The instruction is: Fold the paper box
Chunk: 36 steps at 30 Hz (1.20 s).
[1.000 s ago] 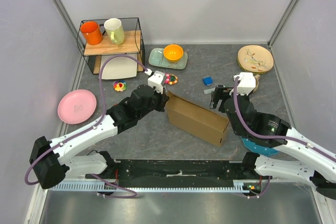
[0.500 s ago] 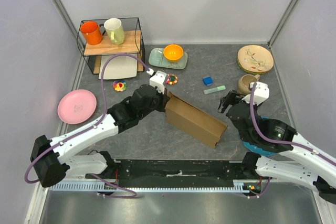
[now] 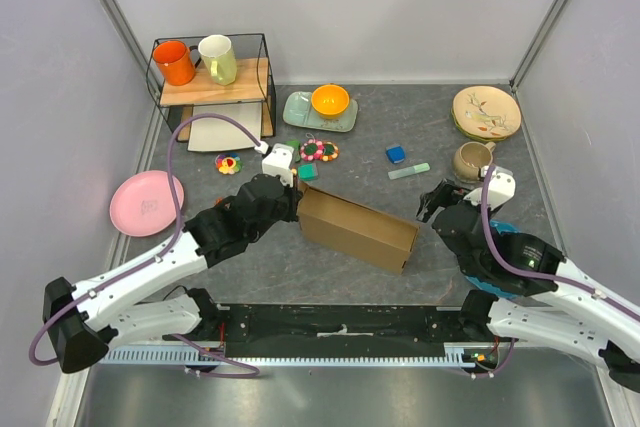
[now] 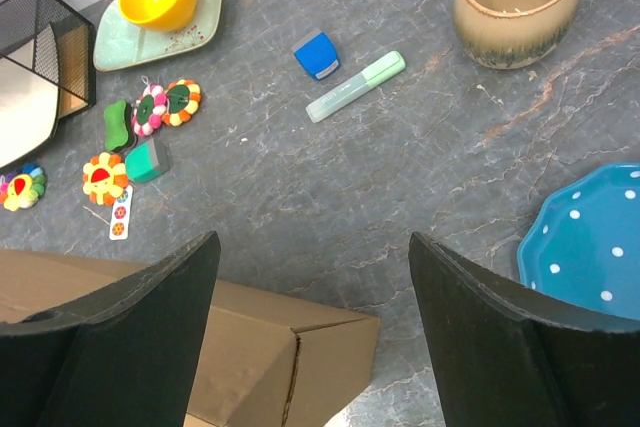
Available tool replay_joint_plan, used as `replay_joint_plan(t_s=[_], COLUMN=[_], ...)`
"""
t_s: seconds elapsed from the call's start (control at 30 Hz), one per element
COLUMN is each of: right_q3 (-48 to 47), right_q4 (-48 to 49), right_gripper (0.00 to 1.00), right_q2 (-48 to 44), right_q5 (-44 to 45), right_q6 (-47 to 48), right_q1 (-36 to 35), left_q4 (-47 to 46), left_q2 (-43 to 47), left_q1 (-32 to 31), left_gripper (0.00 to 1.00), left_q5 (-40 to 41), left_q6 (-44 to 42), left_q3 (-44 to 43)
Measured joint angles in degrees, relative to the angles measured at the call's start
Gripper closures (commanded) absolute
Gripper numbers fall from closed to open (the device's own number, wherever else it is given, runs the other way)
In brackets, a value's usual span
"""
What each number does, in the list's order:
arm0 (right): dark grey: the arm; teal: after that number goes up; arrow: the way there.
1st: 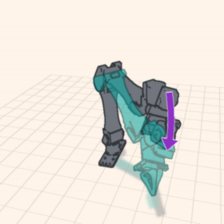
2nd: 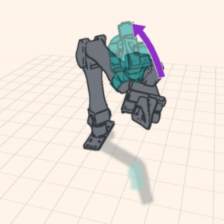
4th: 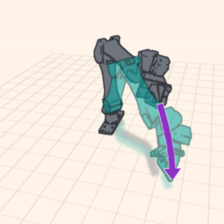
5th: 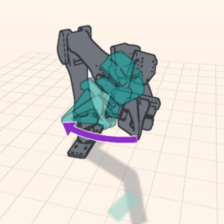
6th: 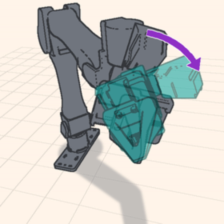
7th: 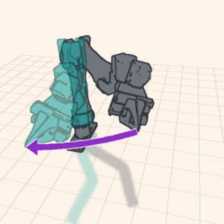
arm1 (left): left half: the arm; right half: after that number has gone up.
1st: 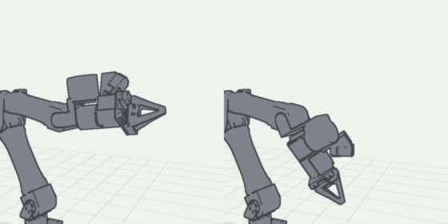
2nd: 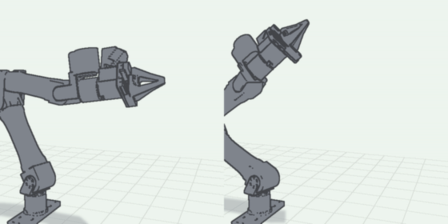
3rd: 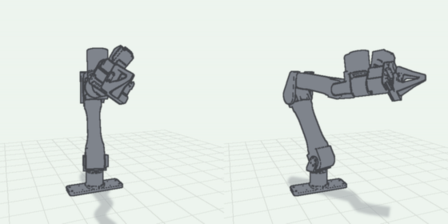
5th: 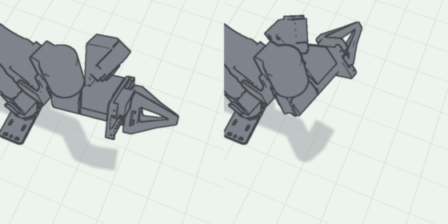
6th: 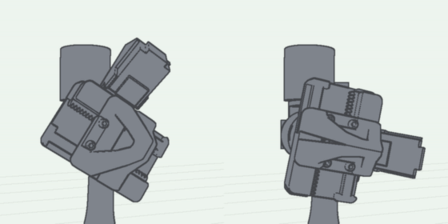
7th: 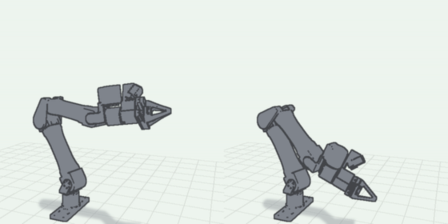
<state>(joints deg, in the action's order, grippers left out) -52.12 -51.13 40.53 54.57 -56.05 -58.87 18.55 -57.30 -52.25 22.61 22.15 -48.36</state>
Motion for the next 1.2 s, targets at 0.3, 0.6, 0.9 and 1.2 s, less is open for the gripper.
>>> replay_joint_plan(t_s=[0.3,0.6,0.9,1.2], right_q3=[-0.4,0.6,1.6,-3.9], right_q4=[0.0,3.5,16.0,20.5], right_gripper=[0.17,0.11,0.43,0.95], right_q2=[-3.0,-6.3,-9.1,9.9], right_q5=[-0.7,-5.0,-21.4,-32.2], right_q6=[0.2,3.0,16.5,26.2], right_q1=[0.0,0.2,0.2,0.2], left_q4=[4.1,7.5,10.2,9.9], left_q2=[-1.3,0.2,-3.1,-5.8], left_q1=[-0.8,-0.9,-1.0,-1.0], left_gripper=[0.98,0.98,0.98,0.98], left_q5=[4.7,6.4,6.8,7.1], left_q6=[7.5,18.5,19.5,19.4], left_q3=[-1.7,-1.7,-5.2,-6.8])
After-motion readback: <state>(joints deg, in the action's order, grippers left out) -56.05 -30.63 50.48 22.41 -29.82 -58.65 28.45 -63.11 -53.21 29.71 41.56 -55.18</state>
